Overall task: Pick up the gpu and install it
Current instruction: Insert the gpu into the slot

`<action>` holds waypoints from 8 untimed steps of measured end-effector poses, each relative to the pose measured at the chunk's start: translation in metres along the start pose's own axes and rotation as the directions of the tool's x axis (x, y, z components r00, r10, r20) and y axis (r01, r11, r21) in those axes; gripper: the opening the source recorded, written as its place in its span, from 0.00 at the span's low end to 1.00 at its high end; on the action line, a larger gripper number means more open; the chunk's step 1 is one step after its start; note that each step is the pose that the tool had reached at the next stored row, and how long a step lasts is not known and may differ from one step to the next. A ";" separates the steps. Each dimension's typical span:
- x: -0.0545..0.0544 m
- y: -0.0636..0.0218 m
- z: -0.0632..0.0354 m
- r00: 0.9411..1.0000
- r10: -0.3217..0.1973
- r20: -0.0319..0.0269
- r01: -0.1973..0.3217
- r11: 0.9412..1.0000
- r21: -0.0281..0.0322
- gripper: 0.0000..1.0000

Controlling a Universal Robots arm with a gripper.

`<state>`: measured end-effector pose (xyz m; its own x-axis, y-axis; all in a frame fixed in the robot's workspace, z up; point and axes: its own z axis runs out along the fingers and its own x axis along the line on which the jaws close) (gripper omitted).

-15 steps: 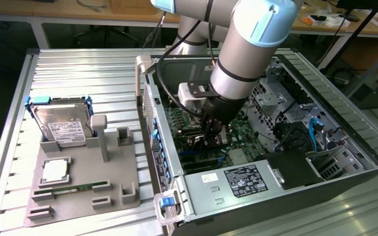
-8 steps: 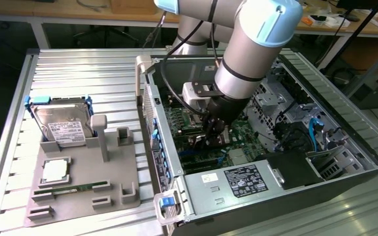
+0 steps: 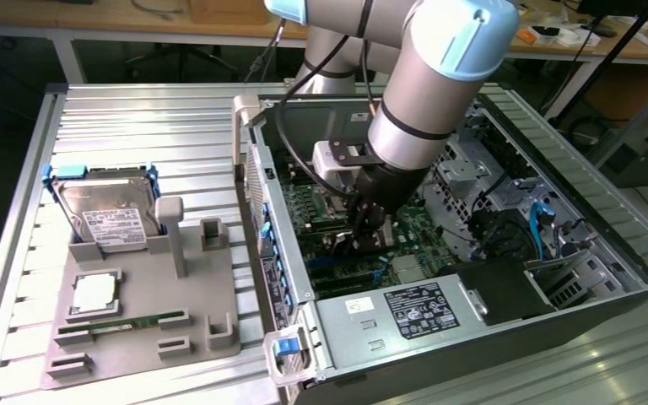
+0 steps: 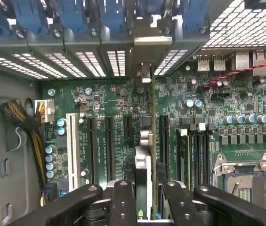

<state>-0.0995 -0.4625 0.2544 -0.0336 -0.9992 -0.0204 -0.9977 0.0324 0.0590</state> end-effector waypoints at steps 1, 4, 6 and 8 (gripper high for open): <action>0.000 0.0012 0.0001 1.000 0.000 0.000 0.000 1.000 0.000 0.27; -0.001 0.0027 0.0002 1.000 0.000 0.000 0.000 1.000 0.000 0.27; -0.002 0.0026 0.0002 1.000 0.000 0.000 0.000 1.000 -0.001 0.27; -0.003 0.0030 0.0003 1.000 0.000 0.000 0.000 1.000 -0.001 0.27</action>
<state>-0.1024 -0.4595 0.2543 -0.0337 -0.9992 -0.0204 -0.9977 0.0324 0.0601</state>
